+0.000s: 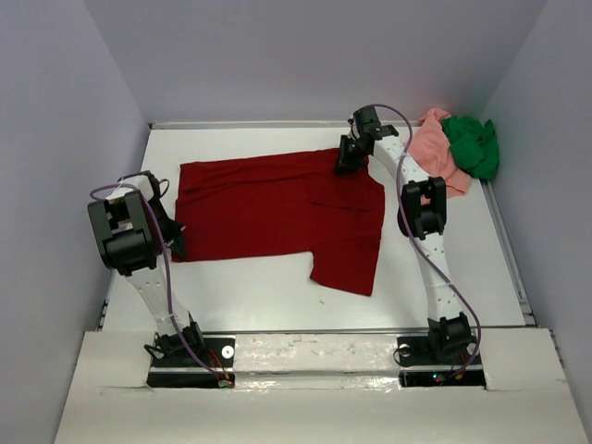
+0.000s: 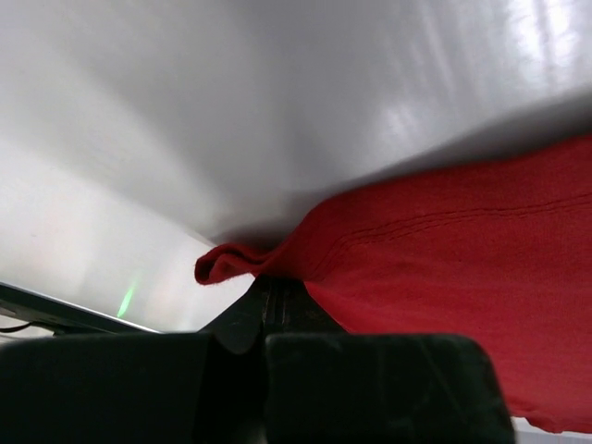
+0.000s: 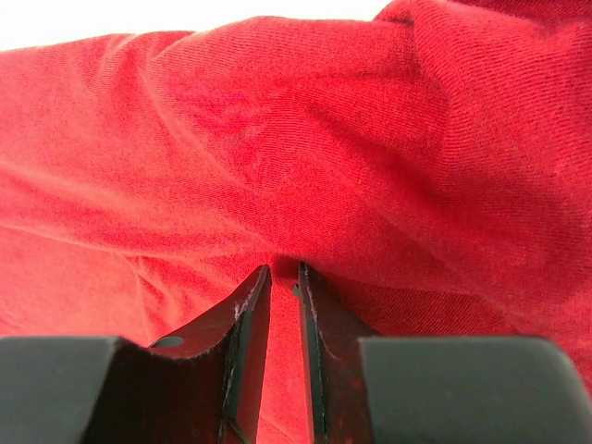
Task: Fold and stack the t-shirts
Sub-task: Grap the side of the flattened tshirt closest away from the robot with both arms
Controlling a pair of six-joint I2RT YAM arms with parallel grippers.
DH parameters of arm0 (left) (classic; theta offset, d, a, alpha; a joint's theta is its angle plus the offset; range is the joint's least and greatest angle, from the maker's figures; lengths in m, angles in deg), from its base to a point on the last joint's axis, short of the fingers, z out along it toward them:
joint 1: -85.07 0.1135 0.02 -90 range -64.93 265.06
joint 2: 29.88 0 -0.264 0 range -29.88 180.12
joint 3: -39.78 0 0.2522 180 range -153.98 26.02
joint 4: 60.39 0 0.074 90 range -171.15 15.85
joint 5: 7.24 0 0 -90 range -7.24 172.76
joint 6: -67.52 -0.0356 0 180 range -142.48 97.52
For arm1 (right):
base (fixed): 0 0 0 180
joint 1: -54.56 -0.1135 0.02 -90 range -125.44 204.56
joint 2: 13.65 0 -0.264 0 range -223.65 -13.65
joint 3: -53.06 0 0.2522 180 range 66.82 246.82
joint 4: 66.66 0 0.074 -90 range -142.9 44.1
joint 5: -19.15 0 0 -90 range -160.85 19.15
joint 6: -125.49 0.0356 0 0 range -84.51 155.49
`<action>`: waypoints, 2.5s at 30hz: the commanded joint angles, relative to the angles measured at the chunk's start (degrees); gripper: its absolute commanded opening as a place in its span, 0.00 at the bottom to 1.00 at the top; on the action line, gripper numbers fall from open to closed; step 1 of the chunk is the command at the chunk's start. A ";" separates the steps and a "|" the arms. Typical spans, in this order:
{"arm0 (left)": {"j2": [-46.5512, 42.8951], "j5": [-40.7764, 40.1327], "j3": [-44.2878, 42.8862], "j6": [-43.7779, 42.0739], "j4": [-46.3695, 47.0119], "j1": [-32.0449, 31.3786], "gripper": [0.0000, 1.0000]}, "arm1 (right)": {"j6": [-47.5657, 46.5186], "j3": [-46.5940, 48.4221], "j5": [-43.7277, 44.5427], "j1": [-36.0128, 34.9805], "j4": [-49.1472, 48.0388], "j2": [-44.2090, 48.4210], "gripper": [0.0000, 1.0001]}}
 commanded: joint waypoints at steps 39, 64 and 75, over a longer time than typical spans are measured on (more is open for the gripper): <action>-15.55 -0.59 6.10 1.93 8.97 -3.56 0.64 | 0.74 -33.15 -9.94 0.44 -2.46 38.60 0.60; -23.64 -5.68 19.81 5.00 9.85 7.77 0.63 | 2.49 -59.27 -8.80 0.44 -0.71 55.74 0.60; -21.36 -5.42 20.95 7.38 16.17 8.21 0.61 | 2.49 -61.29 -10.47 0.44 0.17 57.76 0.60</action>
